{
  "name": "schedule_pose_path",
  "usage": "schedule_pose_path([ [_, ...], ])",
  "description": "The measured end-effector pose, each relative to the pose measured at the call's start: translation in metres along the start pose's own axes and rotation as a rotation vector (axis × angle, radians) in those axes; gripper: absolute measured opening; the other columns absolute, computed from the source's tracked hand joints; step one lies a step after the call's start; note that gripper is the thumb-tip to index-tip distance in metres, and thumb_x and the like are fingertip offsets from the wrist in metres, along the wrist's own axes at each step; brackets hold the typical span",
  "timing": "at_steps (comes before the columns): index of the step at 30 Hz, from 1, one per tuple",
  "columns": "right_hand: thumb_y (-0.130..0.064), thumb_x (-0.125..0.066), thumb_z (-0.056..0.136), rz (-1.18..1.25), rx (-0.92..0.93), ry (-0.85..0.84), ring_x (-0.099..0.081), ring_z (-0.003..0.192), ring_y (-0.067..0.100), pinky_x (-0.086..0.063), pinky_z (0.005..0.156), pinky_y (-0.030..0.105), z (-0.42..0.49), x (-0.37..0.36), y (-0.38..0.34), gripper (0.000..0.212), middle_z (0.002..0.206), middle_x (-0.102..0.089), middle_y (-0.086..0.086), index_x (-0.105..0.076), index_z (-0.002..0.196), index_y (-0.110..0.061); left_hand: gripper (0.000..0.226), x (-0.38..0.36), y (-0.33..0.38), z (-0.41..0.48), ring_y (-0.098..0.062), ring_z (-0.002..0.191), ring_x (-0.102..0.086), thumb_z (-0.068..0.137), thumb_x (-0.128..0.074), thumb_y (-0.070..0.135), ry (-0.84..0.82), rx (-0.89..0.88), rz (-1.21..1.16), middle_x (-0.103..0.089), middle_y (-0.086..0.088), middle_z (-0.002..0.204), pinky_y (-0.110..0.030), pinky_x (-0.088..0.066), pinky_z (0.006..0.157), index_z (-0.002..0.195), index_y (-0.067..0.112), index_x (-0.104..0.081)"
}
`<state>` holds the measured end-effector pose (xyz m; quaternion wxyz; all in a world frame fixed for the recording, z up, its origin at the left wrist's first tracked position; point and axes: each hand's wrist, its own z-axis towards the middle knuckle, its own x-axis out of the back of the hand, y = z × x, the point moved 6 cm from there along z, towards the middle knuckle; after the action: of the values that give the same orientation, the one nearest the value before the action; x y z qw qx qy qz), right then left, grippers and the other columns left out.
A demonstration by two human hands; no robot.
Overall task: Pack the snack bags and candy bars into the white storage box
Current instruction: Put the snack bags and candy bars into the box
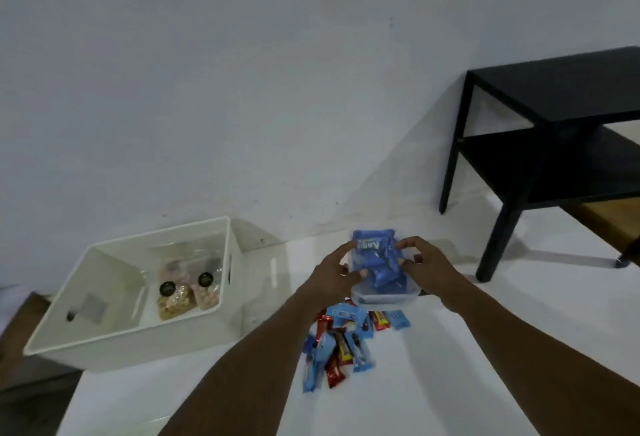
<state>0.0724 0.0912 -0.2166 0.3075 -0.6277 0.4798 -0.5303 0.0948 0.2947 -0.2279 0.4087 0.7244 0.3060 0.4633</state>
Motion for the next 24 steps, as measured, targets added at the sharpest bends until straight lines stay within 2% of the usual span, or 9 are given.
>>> schedule_pose_path([
  [1,-0.012,-0.056,0.094,0.001,0.038,-0.013,-0.058,0.071,0.024,-0.051,0.047,0.027,0.003,-0.015,-0.025,0.019,0.103,-0.065,0.018,-0.060,0.103,-0.028,0.057,0.029,0.007,-0.007,-0.017,0.066,-0.066,0.092,-0.067,0.023,0.019,0.011,-0.002,-0.071,-0.007,0.098,-0.025,-0.054,0.057,0.142,0.036,-0.043],
  [3,-0.015,-0.057,0.094,0.001,0.120,-0.044,-0.062,0.078,0.026,-0.055,0.055,0.035,0.009,-0.049,-0.076,0.016,0.104,-0.066,0.013,-0.060,0.101,-0.028,0.056,0.088,0.014,-0.022,-0.021,0.066,-0.067,0.091,-0.067,0.028,0.061,0.033,-0.004,-0.072,-0.011,0.096,-0.025,-0.051,0.054,0.140,0.041,-0.042],
  [5,-0.016,-0.057,0.094,-0.005,0.188,-0.084,-0.063,0.084,0.025,-0.056,0.060,0.039,0.010,-0.089,-0.127,0.015,0.105,-0.065,0.010,-0.060,0.103,-0.027,0.059,0.152,0.017,-0.044,-0.022,0.065,-0.068,0.090,-0.069,0.031,0.122,0.024,0.004,-0.074,-0.010,0.094,-0.026,-0.051,0.054,0.141,0.040,-0.041],
  [8,-0.018,-0.058,0.094,0.000,0.263,-0.157,-0.064,0.085,0.024,-0.058,0.060,0.037,0.009,-0.163,-0.195,0.014,0.104,-0.065,0.008,-0.059,0.104,-0.028,0.061,0.246,0.010,-0.082,-0.021,0.062,-0.069,0.089,-0.070,0.031,0.233,0.016,0.024,-0.072,-0.005,0.086,-0.026,-0.051,0.054,0.143,0.038,-0.041],
  [13,-0.020,-0.058,0.092,-0.014,0.346,-0.284,-0.066,0.087,0.030,-0.059,0.061,0.041,-0.003,-0.296,-0.272,0.014,0.105,-0.066,0.011,-0.059,0.103,-0.029,0.061,0.368,-0.033,-0.154,-0.021,0.063,-0.067,0.090,-0.070,0.030,0.358,0.059,0.013,-0.072,-0.006,0.090,-0.026,-0.051,0.055,0.144,0.036,-0.042],
  [16,-0.021,-0.058,0.092,-0.037,0.367,-0.336,-0.067,0.091,0.034,-0.059,0.062,0.043,-0.006,-0.375,-0.290,0.013,0.105,-0.065,0.013,-0.058,0.103,-0.029,0.061,0.423,-0.078,-0.182,-0.021,0.068,-0.068,0.090,-0.069,0.029,0.393,0.113,0.007,-0.074,-0.009,0.098,-0.027,-0.053,0.059,0.144,0.036,-0.042],
  [20,-0.019,-0.059,0.091,-0.084,0.337,-0.394,-0.068,0.085,0.036,-0.060,0.062,0.049,-0.005,-0.459,-0.283,0.015,0.102,-0.064,0.016,-0.057,0.104,-0.027,0.061,0.467,-0.139,-0.200,-0.023,0.072,-0.067,0.091,-0.068,0.026,0.399,0.190,0.005,-0.073,-0.014,0.102,-0.032,-0.054,0.062,0.145,0.036,-0.042],
  [22,-0.017,-0.060,0.089,-0.092,0.317,-0.394,-0.066,0.077,0.033,-0.058,0.060,0.041,0.000,-0.495,-0.271,0.016,0.098,-0.066,0.016,-0.058,0.104,-0.025,0.061,0.483,-0.172,-0.197,-0.023,0.074,-0.065,0.092,-0.067,0.023,0.391,0.233,0.010,-0.072,-0.017,0.105,-0.030,-0.054,0.061,0.145,0.035,-0.041],
  [24,-0.014,-0.061,0.089,-0.108,0.301,-0.384,-0.060,0.067,0.023,-0.051,0.057,0.034,0.010,-0.524,-0.256,0.018,0.093,-0.065,0.013,-0.059,0.104,-0.023,0.061,0.491,-0.205,-0.188,-0.023,0.087,-0.066,0.093,-0.066,0.025,0.365,0.293,0.007,-0.069,-0.015,0.112,-0.029,-0.056,0.065,0.145,0.038,-0.038],
])
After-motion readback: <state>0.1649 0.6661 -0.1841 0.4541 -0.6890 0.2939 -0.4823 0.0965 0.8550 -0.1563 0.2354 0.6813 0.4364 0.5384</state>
